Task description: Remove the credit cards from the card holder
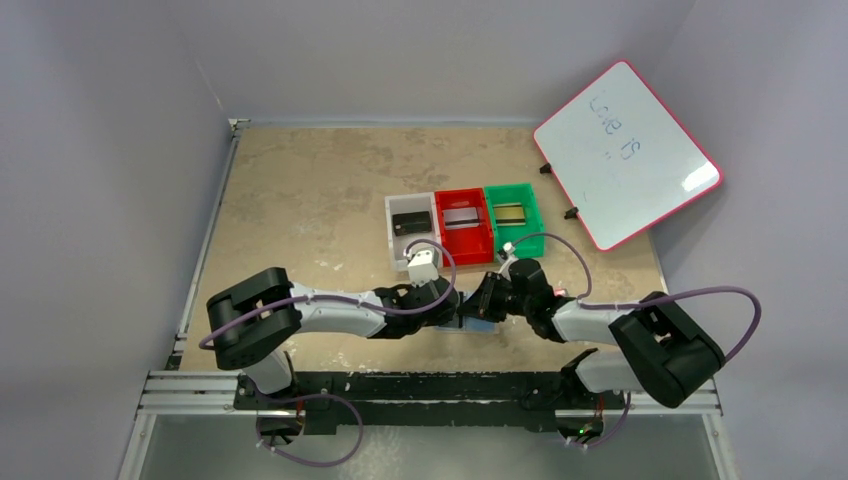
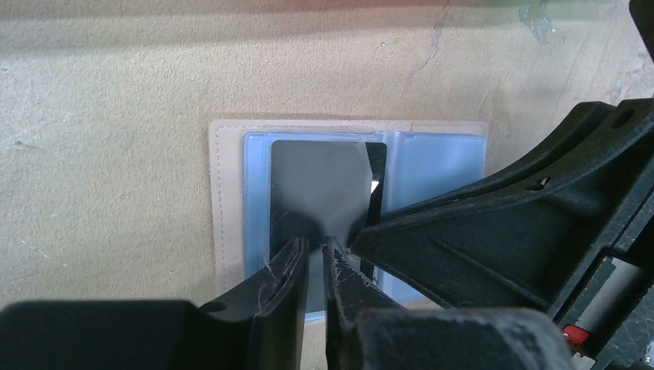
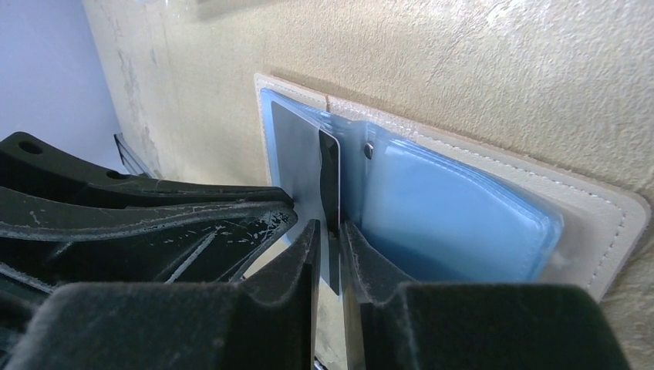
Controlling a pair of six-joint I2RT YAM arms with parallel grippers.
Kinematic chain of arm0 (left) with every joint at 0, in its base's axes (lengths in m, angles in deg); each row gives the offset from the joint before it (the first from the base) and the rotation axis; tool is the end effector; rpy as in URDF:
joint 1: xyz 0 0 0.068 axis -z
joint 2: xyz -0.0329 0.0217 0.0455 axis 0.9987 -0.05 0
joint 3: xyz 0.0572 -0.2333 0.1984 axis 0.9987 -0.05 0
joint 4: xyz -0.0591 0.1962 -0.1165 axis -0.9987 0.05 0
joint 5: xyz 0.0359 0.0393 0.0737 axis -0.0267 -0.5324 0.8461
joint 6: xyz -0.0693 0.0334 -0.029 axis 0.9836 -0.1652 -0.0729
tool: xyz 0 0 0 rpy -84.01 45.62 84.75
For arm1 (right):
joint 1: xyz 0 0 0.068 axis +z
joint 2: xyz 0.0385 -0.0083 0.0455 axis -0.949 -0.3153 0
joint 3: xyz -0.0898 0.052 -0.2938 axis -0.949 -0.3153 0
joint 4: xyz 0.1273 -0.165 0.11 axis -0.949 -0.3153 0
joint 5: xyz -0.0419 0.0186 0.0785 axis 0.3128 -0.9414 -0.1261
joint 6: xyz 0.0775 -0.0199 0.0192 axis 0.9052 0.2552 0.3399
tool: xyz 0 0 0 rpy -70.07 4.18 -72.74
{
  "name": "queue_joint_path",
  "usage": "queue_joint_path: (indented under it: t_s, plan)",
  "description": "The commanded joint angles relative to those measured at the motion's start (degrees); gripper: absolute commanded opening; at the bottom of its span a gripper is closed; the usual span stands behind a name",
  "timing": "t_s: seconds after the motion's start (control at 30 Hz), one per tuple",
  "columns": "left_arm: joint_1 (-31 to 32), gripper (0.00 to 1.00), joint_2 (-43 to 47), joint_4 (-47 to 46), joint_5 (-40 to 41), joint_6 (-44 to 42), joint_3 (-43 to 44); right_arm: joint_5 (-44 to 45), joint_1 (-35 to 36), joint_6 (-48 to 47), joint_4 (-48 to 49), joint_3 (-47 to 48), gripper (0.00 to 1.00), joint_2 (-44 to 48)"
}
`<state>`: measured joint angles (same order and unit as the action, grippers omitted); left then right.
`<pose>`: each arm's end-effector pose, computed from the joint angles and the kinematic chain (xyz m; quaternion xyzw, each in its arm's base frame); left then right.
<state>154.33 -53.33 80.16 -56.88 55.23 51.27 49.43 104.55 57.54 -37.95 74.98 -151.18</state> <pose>0.1521 -0.2827 0.1869 -0.0771 0.9168 -0.2288 0.3181 0.1715 0.1410 0.1700 0.0733 0.8594 0.4446 0.2415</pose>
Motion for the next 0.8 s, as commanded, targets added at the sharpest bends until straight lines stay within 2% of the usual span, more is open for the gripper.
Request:
queue_joint_path:
  t_s: [0.0,0.07,0.17,0.2,0.77]
  plan:
    - [0.34,0.13,-0.32,4.85,1.9,0.37,-1.51,-1.2,-0.53,0.14,2.44,-0.92,0.18,0.04]
    - [0.42,0.12,-0.12,4.86,1.98,0.37,-1.44,-1.79,-0.69,0.59,3.78,-1.5,0.17,-0.27]
    - [0.48,0.12,-0.05,5.29,2.3,0.28,-1.36,-2.31,-0.87,1.16,5.16,-2.06,0.03,-0.43]
    - [0.48,0.12,-0.05,5.56,2.53,0.29,-1.41,-2.25,-0.99,1.18,5.06,-2.12,0.02,-0.27]
    - [0.55,0.1,0.13,7.73,3.77,-0.11,-1.66,-3.47,-3.41,-1.28,1.26,-2.99,0.03,2.55]
